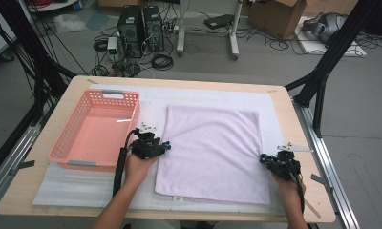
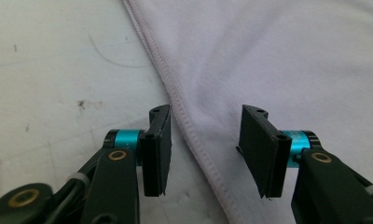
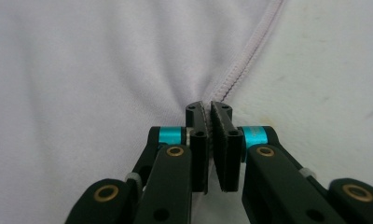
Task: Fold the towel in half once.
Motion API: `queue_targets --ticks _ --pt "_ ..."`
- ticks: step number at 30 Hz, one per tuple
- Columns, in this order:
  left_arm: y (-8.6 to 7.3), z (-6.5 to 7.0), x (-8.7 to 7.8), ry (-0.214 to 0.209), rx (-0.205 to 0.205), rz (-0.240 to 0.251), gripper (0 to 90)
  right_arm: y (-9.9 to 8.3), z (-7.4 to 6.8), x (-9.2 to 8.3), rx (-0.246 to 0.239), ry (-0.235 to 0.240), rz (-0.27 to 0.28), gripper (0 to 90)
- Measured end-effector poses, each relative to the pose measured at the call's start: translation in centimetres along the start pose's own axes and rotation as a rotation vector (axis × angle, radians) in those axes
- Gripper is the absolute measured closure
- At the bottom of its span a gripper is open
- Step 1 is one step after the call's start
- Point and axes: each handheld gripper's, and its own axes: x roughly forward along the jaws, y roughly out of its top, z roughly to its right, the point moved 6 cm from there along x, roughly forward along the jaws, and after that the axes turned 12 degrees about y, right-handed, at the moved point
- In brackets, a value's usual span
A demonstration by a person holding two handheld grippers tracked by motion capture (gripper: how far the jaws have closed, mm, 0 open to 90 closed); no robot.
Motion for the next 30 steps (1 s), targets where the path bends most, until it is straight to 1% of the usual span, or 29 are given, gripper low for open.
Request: queue_targets --ticks 1,2,3,4,5,6,7,8,9,12,13,14,15,16,17,18,20,22,23,24,26,28,29,30 --pt "-0.1 0.2 -0.2 -0.004 0.006 -0.001 53.6 0.0 0.1 -0.1 -0.006 -0.014 -0.003 86.4" --pt "-0.2 0.3 -0.4 -0.014 0.001 0.011 53.6 0.0 0.2 -0.2 -0.002 -0.019 -0.004 86.4" --pt "-0.4 0.4 -0.6 -0.021 -0.001 0.013 53.8 0.0 0.3 -0.3 0.004 -0.02 0.0 86.2" --pt "-0.7 0.6 -0.8 -0.024 0.007 0.012 53.8 0.0 0.3 -0.3 0.004 -0.021 0.003 85.0" --pt "-0.9 0.7 -0.9 -0.026 0.01 0.01 53.7 0.0 0.1 -0.3 0.001 -0.013 0.012 78.7" --pt "-1.1 0.8 -1.0 -0.027 0.019 0.012 53.2 0.0 -0.1 -0.2 0.012 0.003 0.015 67.1" --pt "-1.4 0.9 -1.2 -0.029 0.013 0.021 52.3 -0.2 -0.2 -0.3 0.03 0.018 0.014 62.9" --pt "-1.5 0.9 -1.4 -0.03 0.014 0.025 52.3 -0.4 -0.4 -0.5 0.038 0.036 0.009 62.2" --pt "-1.8 1.0 -1.6 -0.038 0.016 0.026 52.0 -0.6 -0.5 -0.7 0.033 0.038 0.006 61.8" --pt "-2.4 1.3 -2.2 -0.054 0.022 0.034 51.1 -1.3 -1.1 -1.3 0.015 0.041 -0.025 62.6" --pt "-2.6 1.4 -2.3 -0.058 0.019 0.044 51.4 -1.5 -1.3 -1.4 0.01 0.045 -0.027 65.3" --pt "-2.8 1.4 -2.4 -0.051 0.016 0.046 53.5 -1.6 -1.4 -1.4 0.009 0.049 -0.031 70.9" --pt "-2.9 1.3 -2.5 -0.046 0.014 0.043 61.2 -1.6 -1.6 -1.4 0.009 0.069 -0.039 82.2" --pt "-3.0 1.3 -2.5 -0.052 0.012 0.033 72.1 -1.6 -1.8 -1.4 0.017 0.089 -0.041 84.1" --pt "-3.0 1.4 -2.6 -0.07 0.01 0.025 81.5 -1.6 -1.8 -1.3 0.017 0.083 -0.047 85.0" --pt "-3.1 1.4 -2.6 -0.066 0.006 0.024 85.6 -1.5 -1.7 -1.4 0.016 0.076 -0.048 85.6" --pt "-3.2 1.3 -2.9 -0.061 -0.017 0.021 86.3 -1.5 -1.4 -1.5 0.022 0.068 -0.039 86.1" --pt "-3.5 1.2 -3.3 -0.064 -0.025 0.02 86.5 -1.5 -0.9 -1.9 0.044 0.069 -0.025 86.2" --pt "-3.7 1.2 -3.6 -0.071 -0.026 0.015 86.5 -1.5 -0.6 -2.1 0.061 0.078 -0.022 86.3" --pt "-3.8 1.2 -3.8 -0.074 -0.034 0.015 86.6 -1.6 -0.5 -2.2 0.06 0.079 -0.021 86.3" --pt "-4.2 1.4 -4.3 -0.083 -0.025 0.014 86.6 -1.6 -0.6 -2.2 0.055 0.074 -0.034 86.2" --pt "-4.3 1.4 -4.3 -0.085 -0.02 0.023 86.3 -1.5 -0.8 -2.3 0.034 0.059 -0.048 86.1" --pt "-4.3 1.4 -4.3 -0.089 -0.014 0.029 85.8 -1.4 -0.9 -2.4 0.026 0.062 -0.045 84.8" --pt "-4.2 1.3 -4.1 -0.09 -0.007 0.042 84.2 -1.4 -1.0 -2.4 0.027 0.065 -0.038 81.4"
